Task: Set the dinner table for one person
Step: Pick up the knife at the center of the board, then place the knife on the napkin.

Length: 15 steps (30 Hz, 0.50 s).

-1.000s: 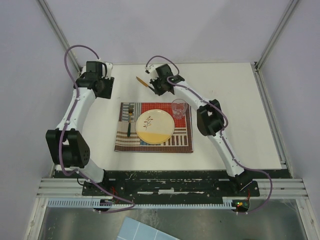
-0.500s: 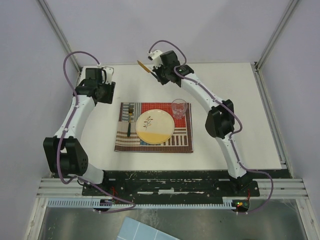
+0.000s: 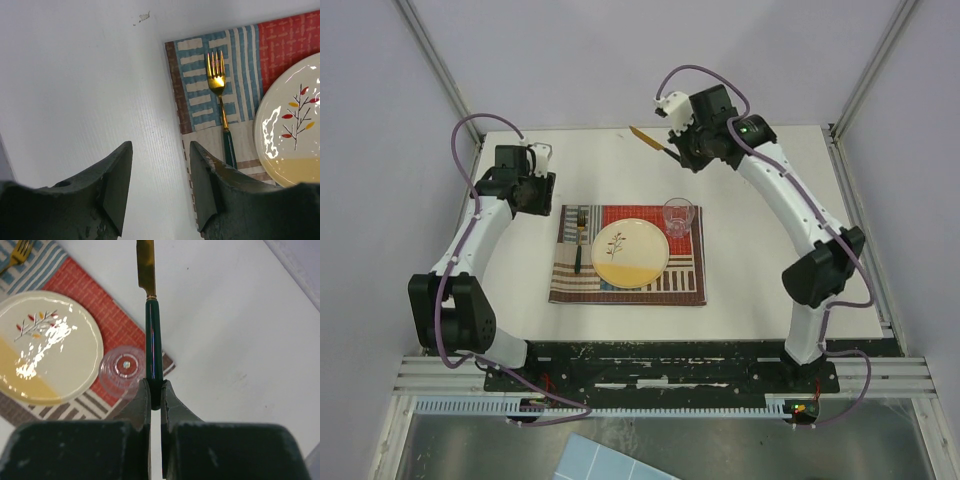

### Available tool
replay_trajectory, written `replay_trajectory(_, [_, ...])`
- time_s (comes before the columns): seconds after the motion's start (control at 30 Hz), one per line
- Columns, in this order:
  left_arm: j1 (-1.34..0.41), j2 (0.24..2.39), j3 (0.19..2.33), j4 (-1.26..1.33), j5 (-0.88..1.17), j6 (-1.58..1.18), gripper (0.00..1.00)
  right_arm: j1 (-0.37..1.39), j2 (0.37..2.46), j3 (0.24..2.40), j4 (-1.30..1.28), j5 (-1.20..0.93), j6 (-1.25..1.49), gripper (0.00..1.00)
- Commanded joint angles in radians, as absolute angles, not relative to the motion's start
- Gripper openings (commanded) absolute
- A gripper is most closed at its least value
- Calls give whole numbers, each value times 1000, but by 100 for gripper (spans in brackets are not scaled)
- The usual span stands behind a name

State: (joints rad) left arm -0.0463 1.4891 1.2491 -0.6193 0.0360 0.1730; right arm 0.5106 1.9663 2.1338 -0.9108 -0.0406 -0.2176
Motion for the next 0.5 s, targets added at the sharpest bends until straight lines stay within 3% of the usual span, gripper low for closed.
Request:
replay_trajectory(0.0, [-48,1451,1252,-571,65,132,56,515,1757,2042,-1051,-88,-293,2])
replay_trajectory(0.47, [-49,1493,1288,-593,75,107,55,491,1361,1627,-1195,-150,-321,2])
